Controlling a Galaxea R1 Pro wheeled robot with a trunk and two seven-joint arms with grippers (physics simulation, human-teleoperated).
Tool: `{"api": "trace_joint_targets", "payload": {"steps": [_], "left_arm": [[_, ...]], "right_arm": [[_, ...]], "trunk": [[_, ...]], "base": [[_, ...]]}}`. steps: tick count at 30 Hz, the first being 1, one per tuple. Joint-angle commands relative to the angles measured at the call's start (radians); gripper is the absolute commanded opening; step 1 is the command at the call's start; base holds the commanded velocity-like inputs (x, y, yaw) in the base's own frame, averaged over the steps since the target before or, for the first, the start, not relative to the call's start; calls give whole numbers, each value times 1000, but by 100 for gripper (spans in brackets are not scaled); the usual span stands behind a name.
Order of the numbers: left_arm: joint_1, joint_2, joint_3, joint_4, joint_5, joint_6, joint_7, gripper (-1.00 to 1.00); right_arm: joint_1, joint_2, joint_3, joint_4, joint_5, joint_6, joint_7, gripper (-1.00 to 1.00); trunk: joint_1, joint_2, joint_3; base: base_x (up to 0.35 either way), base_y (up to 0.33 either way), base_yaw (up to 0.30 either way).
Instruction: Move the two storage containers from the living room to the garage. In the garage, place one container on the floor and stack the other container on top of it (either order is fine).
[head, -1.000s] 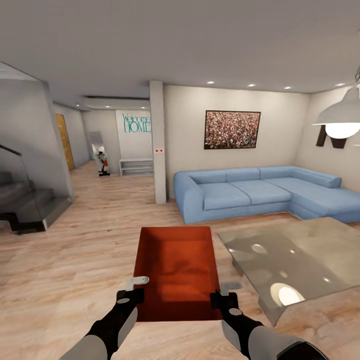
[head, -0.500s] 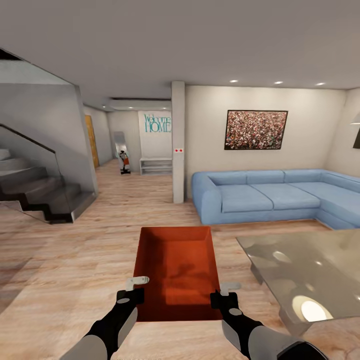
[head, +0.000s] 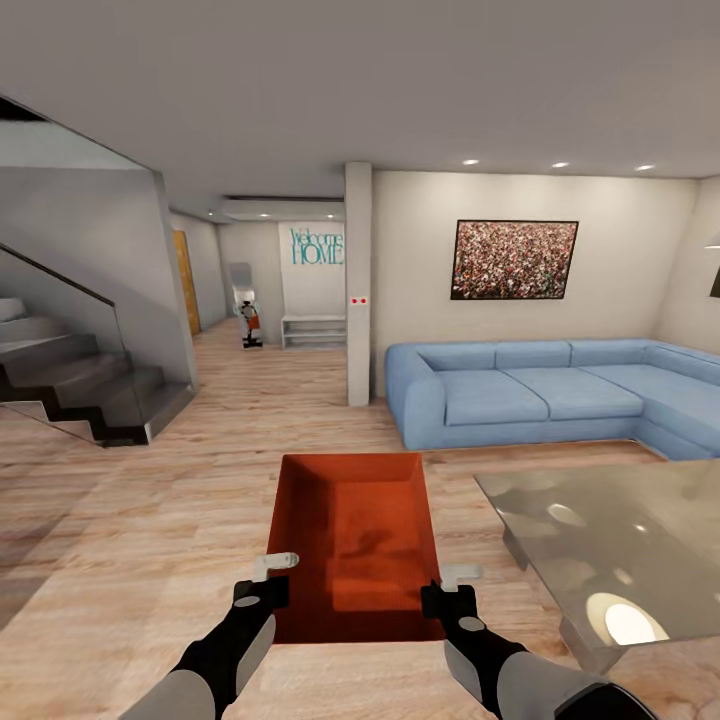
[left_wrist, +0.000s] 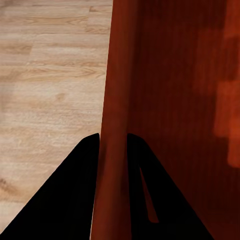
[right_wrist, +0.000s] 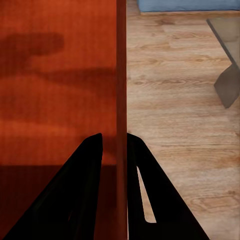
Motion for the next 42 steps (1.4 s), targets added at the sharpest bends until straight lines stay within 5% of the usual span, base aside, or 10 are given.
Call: {"api": "trace_joint_targets", "payload": {"steps": [1, 13, 42], "left_arm": [[-1, 37, 15, -3, 5, 7, 14, -100], [-1, 37, 15, -3, 5, 7, 14, -100], [-1, 46, 15, -3, 6, 7, 14, -100]], "right_arm": [[0, 0, -20, -2, 12, 1, 2, -100], [0, 0, -20, -2, 10, 1, 2, -100], [0, 1, -20, -2, 12, 1, 2, -100]], "trunk": [[0, -1, -2], [0, -1, -2], [0, -1, -2]], "base": [[0, 0, 0], [229, 0, 32], [322, 0, 255]]}}
